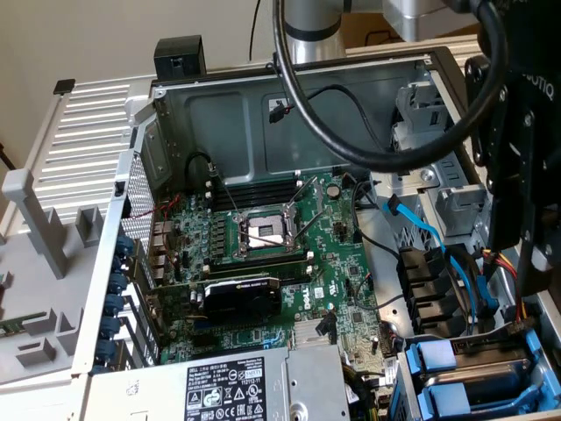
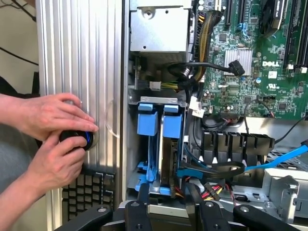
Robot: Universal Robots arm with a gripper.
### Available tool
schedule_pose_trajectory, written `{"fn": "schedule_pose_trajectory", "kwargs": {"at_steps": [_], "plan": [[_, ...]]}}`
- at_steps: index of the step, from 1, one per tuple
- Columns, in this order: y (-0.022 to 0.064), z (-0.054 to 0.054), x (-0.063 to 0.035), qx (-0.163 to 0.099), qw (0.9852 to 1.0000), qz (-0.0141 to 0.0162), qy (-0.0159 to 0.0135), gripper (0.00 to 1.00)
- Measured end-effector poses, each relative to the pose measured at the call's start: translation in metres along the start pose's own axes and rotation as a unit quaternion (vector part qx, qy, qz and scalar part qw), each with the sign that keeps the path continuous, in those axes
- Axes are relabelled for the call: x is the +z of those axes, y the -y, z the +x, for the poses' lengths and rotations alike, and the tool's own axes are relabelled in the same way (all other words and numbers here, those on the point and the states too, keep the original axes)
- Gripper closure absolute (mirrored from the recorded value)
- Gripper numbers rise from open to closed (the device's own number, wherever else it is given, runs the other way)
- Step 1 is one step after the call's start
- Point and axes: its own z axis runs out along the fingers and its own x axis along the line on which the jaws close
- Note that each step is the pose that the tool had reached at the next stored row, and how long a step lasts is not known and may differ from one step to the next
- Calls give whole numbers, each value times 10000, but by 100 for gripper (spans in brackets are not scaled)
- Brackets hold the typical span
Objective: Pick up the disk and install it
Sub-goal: 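Insert the first disk wire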
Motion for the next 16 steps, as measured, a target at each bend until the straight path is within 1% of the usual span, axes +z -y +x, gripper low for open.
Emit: {"fn": "schedule_pose_trajectory", "kwargs": {"at_steps": [2,4,5,8,14,16], "plan": [[0,12,3,-39,10000,-39,7,57],[1,26,5,-75,9999,-69,12,57],[3,33,7,-90,9999,-77,14,57],[17,48,11,-133,9999,-86,20,57],[36,78,20,-257,9996,-127,38,57],[44,90,23,-297,9995,-136,43,57]]}}
